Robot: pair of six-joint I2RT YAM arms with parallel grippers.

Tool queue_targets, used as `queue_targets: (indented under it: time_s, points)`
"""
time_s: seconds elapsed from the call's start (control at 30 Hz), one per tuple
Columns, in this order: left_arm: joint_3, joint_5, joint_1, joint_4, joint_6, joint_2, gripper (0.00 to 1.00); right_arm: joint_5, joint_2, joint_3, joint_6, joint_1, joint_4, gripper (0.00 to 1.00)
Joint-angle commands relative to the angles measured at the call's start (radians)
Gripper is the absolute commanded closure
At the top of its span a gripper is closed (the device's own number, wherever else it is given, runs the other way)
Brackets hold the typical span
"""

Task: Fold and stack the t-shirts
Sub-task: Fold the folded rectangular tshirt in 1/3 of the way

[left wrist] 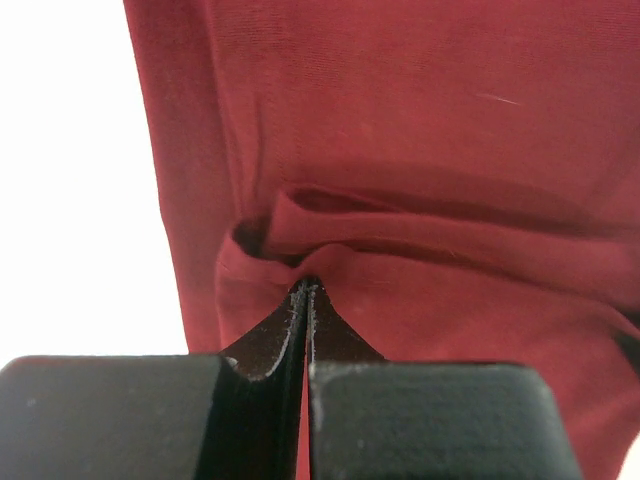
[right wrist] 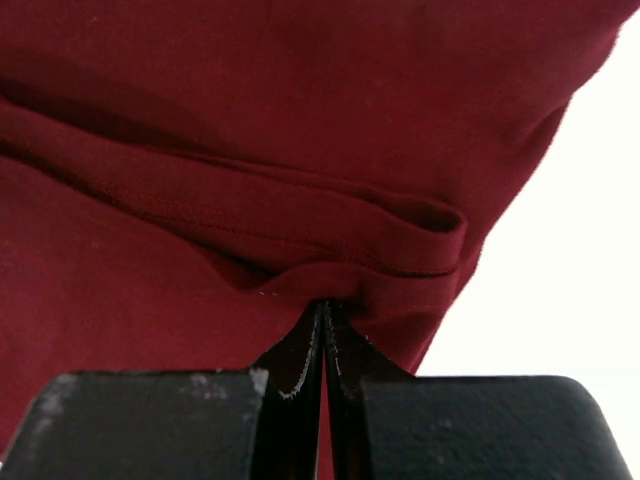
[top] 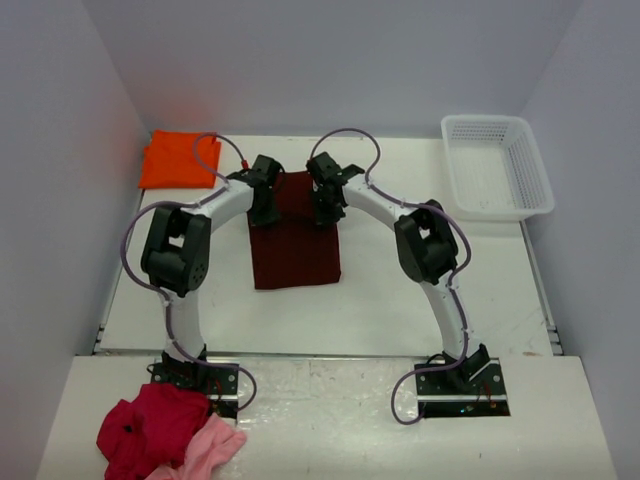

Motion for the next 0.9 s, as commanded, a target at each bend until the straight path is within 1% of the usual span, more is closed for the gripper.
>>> queue_targets:
  time_s: [0.0, 0.27, 0.47, 0.7, 0.87]
  points:
    - [0.034, -0.047, 0.023, -0.005, -0.027, 0.052, 1.00, -0.024, 0.005, 0.020, -0.015, -0.021, -0.014, 1.00]
    - [0.053, -0.055, 0.048, -0.043, -0.060, 0.130, 1.00, -0.049, -0.027, -0.049, 0.003, -0.038, -0.036, 1.00]
    - [0.017, -0.021, 0.046, -0.049, -0.058, 0.110, 1.00, -0.066, -0.045, -0.099, 0.026, -0.036, -0.062, 1.00]
    - [-0.137, -0.010, 0.042, -0.014, -0.058, 0.020, 1.00, -0.086, -0.093, -0.199, 0.077, -0.038, -0.042, 1.00]
    - [-0.242, -0.006, 0.008, 0.011, -0.064, -0.052, 1.00, -0.061, -0.159, -0.305, 0.111, -0.038, -0.013, 1.00]
